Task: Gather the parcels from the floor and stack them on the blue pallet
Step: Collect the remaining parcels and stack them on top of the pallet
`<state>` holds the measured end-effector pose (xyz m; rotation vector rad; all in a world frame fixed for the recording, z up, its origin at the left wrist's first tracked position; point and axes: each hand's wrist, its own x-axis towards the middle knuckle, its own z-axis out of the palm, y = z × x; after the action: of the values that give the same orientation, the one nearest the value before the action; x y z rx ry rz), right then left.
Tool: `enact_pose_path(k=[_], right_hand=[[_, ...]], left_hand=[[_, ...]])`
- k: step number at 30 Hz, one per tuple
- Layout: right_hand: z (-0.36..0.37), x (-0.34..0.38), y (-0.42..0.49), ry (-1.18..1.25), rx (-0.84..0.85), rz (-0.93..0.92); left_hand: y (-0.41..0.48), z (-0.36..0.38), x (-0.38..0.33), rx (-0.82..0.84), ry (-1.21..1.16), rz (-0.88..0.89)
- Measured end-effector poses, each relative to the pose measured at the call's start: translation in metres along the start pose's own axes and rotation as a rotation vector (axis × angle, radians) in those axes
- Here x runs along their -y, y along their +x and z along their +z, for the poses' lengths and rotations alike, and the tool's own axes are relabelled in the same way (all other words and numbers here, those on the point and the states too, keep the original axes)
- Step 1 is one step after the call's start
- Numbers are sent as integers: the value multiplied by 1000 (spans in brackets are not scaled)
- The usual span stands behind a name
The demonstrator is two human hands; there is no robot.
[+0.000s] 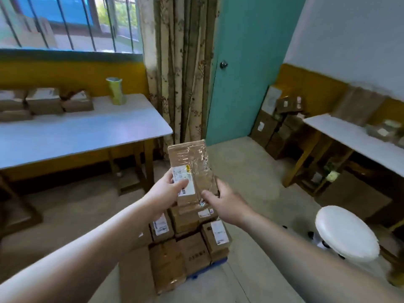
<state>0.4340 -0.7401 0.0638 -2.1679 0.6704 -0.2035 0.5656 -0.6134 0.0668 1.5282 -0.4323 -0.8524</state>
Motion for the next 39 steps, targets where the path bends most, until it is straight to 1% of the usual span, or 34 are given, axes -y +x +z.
enact_pose_path(k=[3,6,8,11,16,18,21,24,28,31,34,39], right_hand=[[1,-47,53,-70,123,-33],[4,-101,105,-146,288,-17],[11,-138,131,-143,400,-3],[30,-193,160,-153,525,9],[80,-283,193,-264,718,24],[106,-319,200,-287,760,3],[146,-373,204,-313,768,-22],[184,-423,211,-336,757,-32],[224,-474,223,-380,713,-63],[247,-504,226,-481,649,-150],[263,-525,228,-620,653,-211],[269,-543,240,-796,587,-272]], left_hand=[[43,19,34,-132,-24,-44],[83,40,75,-287,-13,-102],[106,54,103,-335,14,-175],[138,71,149,-458,32,-271],[185,86,238,-574,79,-403],[200,87,282,-597,74,-472],[219,90,349,-586,82,-561],[238,91,411,-564,106,-581],[266,89,474,-556,135,-588],[283,89,509,-562,129,-619],[293,92,536,-554,122,-657],[305,101,557,-507,149,-648]])
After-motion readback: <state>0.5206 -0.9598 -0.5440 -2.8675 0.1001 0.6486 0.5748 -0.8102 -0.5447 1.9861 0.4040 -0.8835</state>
